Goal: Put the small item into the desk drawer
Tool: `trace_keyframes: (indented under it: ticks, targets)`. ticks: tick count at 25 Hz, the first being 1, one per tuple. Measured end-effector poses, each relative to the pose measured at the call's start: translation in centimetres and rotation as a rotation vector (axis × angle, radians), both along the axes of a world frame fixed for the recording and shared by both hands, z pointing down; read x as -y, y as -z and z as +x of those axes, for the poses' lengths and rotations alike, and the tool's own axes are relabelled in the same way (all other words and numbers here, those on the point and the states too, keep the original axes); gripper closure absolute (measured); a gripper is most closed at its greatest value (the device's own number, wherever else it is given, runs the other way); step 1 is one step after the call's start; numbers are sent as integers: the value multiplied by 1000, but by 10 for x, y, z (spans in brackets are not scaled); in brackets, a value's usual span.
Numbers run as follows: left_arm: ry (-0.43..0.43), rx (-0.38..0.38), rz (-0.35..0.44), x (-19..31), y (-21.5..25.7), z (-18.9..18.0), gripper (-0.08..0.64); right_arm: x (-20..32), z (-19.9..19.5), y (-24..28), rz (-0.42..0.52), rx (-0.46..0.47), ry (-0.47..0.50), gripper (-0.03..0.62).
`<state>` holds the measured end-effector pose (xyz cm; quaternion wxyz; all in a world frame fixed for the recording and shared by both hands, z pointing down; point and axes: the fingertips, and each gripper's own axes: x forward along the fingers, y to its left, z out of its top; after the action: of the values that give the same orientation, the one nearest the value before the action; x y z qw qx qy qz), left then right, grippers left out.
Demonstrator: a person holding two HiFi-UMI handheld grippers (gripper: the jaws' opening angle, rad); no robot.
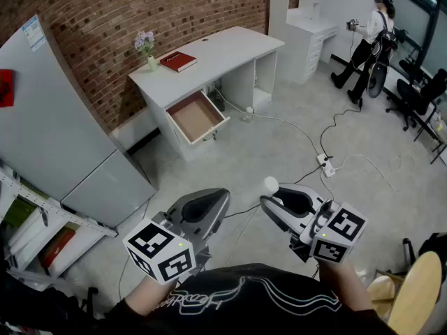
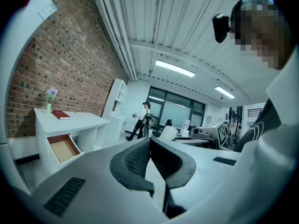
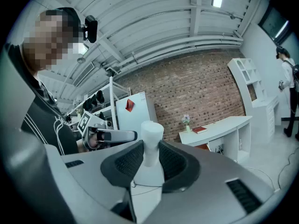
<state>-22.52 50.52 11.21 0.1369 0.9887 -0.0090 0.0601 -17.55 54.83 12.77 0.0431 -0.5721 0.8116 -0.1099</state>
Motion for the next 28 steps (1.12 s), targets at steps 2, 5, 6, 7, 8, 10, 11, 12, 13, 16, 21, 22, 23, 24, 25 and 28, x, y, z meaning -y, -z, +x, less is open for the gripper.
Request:
trace_keyframes:
  ticks: [2, 5, 6, 7, 8, 10, 11, 12, 13, 16, 21, 22, 23, 24, 25, 28]
  targets:
    - [-3, -5, 7, -7, 3, 2, 538, -7, 2, 2, 5, -3, -3, 477]
    - [-2, -5, 14, -16, 4, 4, 538, -16, 5, 4, 10, -6, -3, 477]
    - [-1, -5, 16, -19, 4, 5, 538, -19, 6, 4, 12, -8, -3, 477]
    - [-1, -4, 17, -22, 4, 6, 538, -22, 7, 4, 13, -9, -3, 477]
    - [-1, -3, 18, -24, 4, 6, 538, -24, 8, 4, 15, -10, -3, 477]
    - [1, -2, 23, -28, 4, 6, 538, -28, 9, 4, 19, -10, -2, 477]
    - [3, -1, 26, -29, 3, 6, 538, -29, 9, 4, 21, -9, 0, 477]
    - [6, -1, 27, -30, 3, 6, 538, -29, 9, 4, 23, -8, 1, 477]
    - [10, -1, 28, -29, 3, 6, 538, -29, 10, 4, 24, -6, 2, 477]
    - [20, 3, 23, -26, 2, 7, 538, -25, 15, 4, 24, -3, -11, 477]
    - [28, 21, 7, -23, -2, 17, 538, -22, 27, 1, 19, 20, -24, 477]
    - [28, 26, 4, -21, -4, 19, 538, -21, 30, -1, 16, 26, -26, 477]
    - [28, 32, 2, -19, -7, 21, 538, -19, 32, -4, 14, 32, -30, 477]
    - [27, 37, -2, -16, -10, 23, 538, -16, 35, -6, 10, 40, -34, 477]
    - [25, 42, -6, -12, -13, 26, 538, -13, 39, -9, 7, 48, -40, 477]
    - [15, 51, -19, -2, -22, 38, 538, -5, 52, -18, 1, 67, -59, 477]
